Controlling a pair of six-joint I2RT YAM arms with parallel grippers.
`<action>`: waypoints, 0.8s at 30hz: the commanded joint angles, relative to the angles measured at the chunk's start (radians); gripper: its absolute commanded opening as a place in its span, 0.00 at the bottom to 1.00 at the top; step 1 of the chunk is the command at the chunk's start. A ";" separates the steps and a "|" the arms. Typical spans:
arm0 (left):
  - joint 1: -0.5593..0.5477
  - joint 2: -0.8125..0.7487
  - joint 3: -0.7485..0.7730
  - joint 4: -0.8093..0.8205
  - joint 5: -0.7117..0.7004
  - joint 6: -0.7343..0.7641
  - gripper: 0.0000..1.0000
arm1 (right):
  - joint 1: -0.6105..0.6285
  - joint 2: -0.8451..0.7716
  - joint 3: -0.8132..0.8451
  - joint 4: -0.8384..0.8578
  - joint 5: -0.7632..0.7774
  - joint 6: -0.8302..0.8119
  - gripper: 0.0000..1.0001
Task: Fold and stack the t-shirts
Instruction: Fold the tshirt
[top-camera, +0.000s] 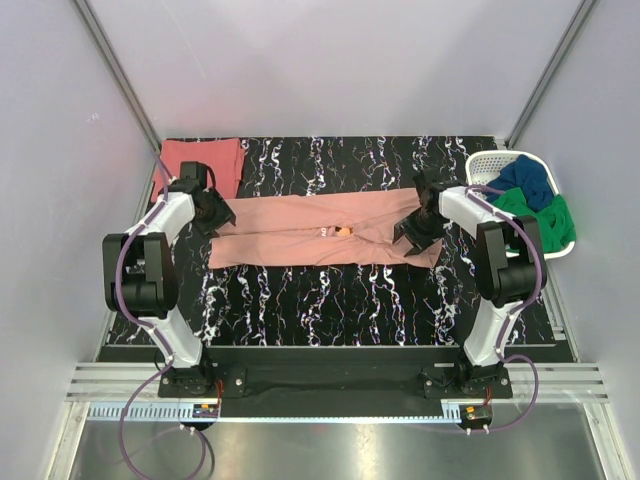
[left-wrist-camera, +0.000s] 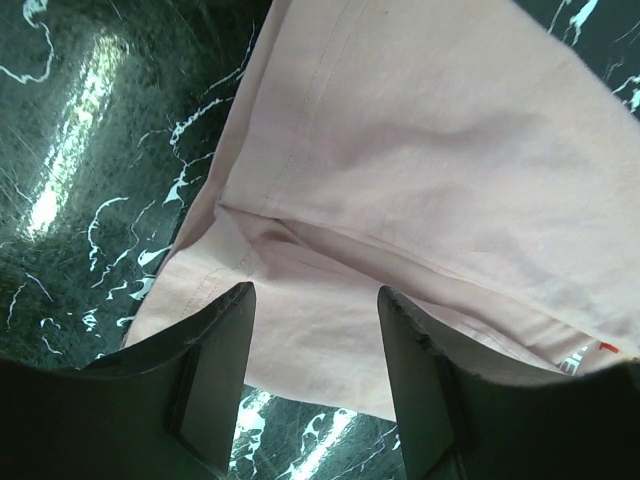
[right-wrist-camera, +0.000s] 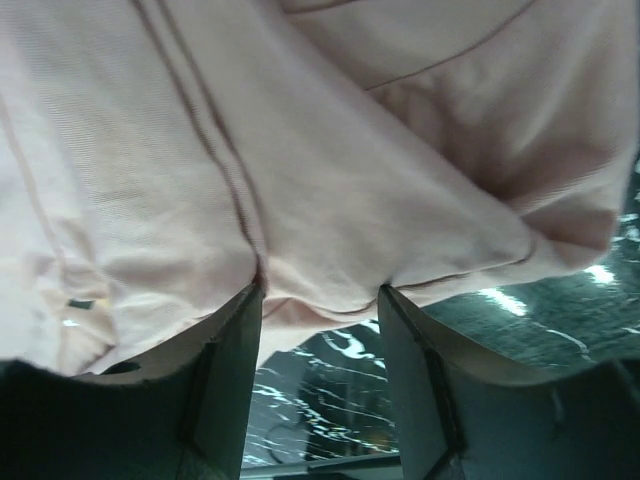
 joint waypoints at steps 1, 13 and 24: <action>-0.002 -0.033 -0.023 0.053 0.035 0.003 0.57 | 0.020 -0.056 0.008 0.074 -0.005 0.096 0.56; -0.008 -0.003 -0.031 0.064 0.039 -0.016 0.57 | 0.053 -0.062 0.017 0.076 0.056 0.168 0.55; -0.008 -0.020 -0.033 0.056 0.024 -0.019 0.56 | 0.063 -0.053 0.016 0.120 0.095 0.214 0.52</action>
